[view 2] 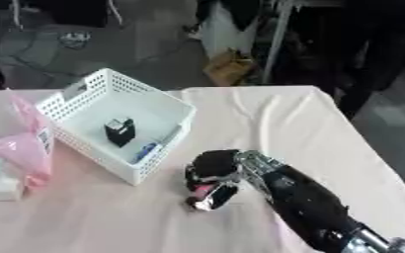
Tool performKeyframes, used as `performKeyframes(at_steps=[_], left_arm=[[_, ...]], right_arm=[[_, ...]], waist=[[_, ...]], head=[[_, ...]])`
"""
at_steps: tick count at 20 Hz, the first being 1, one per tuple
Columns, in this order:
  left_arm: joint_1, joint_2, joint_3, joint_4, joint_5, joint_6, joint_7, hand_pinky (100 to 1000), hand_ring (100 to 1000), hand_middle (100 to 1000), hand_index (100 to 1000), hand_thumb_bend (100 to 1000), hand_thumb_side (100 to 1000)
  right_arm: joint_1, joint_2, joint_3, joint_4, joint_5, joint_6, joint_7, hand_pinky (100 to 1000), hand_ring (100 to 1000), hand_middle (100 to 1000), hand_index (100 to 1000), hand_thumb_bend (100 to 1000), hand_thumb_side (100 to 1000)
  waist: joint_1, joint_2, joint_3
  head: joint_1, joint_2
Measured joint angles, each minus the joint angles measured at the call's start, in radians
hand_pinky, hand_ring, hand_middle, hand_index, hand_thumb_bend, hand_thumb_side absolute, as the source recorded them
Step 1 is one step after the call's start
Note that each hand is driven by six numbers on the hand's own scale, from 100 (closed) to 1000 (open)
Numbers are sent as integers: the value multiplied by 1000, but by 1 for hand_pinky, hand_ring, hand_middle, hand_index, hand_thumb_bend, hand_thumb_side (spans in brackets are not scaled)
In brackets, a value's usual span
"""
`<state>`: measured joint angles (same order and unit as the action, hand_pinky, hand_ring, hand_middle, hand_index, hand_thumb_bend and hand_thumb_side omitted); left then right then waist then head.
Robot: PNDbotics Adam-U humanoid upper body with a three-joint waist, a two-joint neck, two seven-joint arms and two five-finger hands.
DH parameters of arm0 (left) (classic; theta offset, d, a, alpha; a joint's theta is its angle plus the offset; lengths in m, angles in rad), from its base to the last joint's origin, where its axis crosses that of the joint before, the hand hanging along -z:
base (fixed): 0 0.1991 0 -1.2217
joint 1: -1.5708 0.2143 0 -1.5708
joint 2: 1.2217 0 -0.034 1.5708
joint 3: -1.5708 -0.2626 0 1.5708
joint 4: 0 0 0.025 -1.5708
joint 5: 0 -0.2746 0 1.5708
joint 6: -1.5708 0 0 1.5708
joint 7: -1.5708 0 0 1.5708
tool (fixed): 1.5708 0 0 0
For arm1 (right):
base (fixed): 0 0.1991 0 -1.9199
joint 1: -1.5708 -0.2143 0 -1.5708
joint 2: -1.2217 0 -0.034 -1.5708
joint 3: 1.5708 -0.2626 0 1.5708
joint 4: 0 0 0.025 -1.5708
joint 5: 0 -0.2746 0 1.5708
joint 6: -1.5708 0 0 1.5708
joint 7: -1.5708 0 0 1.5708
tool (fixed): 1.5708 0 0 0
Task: Pick up objects on the table and place them in the box.
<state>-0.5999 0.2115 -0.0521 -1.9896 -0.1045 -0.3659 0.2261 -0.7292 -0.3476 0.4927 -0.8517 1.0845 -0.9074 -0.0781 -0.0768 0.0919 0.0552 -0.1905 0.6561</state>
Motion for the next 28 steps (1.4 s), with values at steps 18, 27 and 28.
performKeyframes(at_steps=[18, 27, 28], left_arm=[[1, 0, 0, 0, -1, 1, -1, 708, 931, 919, 963, 100, 875], [4, -1, 0, 0, -1, 2, -3, 708, 931, 919, 963, 100, 874], [4, -1, 0, 0, -1, 2, -3, 708, 931, 919, 963, 100, 874]], right_arm=[[-124, 27, 6, 39, -79, 2, 66, 100, 100, 100, 158, 100, 929], [-277, 41, -17, 68, -357, 102, 388, 100, 100, 100, 160, 100, 890], [-294, 44, -28, 79, -393, 128, 414, 100, 100, 100, 160, 100, 890]], waist=[[0, 0, 1], [0, 0, 10], [-1, 0, 12]], head=[[-4, 1], [1, 2], [1, 2]])
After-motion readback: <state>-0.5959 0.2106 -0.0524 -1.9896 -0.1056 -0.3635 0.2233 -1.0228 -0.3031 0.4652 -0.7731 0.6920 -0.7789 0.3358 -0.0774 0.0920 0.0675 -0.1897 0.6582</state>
